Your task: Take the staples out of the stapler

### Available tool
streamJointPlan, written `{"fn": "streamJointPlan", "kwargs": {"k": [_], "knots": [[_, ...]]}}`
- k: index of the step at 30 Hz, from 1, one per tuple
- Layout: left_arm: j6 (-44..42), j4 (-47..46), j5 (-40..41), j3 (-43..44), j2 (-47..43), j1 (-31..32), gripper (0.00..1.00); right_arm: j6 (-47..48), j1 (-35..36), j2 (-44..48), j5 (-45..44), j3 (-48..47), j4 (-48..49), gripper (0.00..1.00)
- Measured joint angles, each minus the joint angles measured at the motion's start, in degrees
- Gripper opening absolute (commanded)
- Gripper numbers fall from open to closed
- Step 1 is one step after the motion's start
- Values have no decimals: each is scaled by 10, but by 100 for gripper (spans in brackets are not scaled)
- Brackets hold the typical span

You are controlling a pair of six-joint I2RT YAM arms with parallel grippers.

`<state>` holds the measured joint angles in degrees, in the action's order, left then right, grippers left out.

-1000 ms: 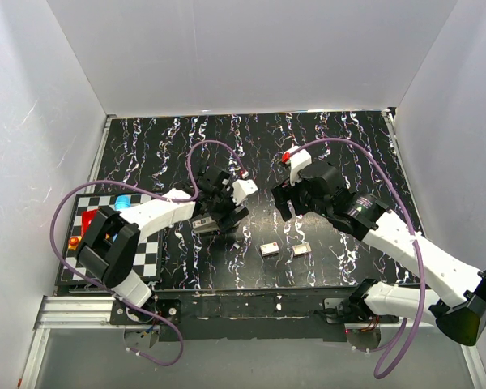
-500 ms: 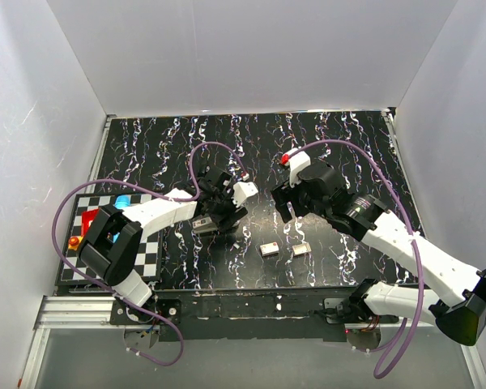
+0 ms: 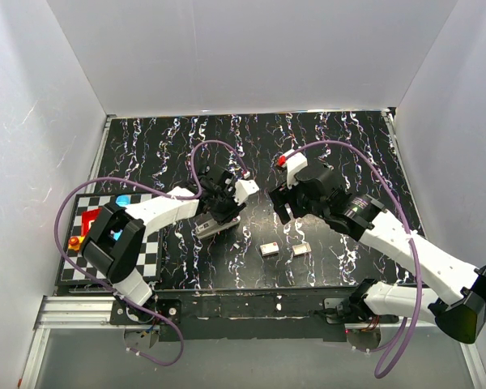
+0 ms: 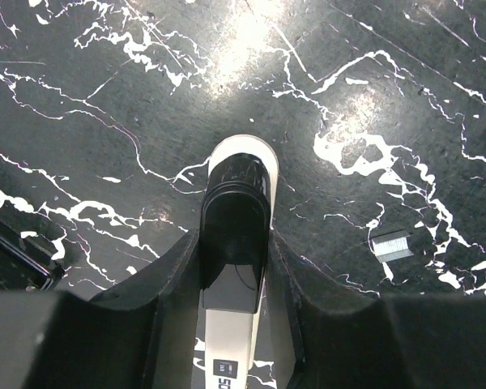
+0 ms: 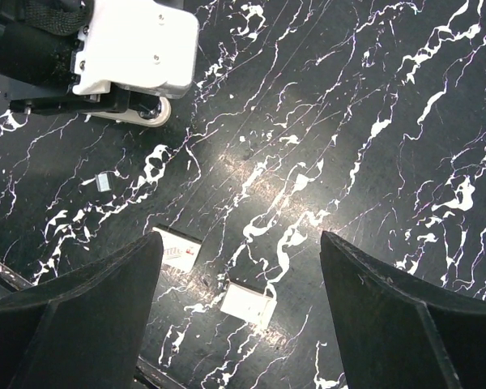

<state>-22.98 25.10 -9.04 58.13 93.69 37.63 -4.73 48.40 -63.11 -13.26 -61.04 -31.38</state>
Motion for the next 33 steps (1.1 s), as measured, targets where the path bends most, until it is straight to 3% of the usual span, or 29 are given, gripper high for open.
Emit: {"fn": "streamJointPlan", "kwargs": {"k": [16,33], "knots": [[31,1,-23,9,-41,0,0,13,0,2,17,-20,-26,81],[72,-2,-237,9,-266,0,0,131,5,11,204,-159,-131,68]]}}
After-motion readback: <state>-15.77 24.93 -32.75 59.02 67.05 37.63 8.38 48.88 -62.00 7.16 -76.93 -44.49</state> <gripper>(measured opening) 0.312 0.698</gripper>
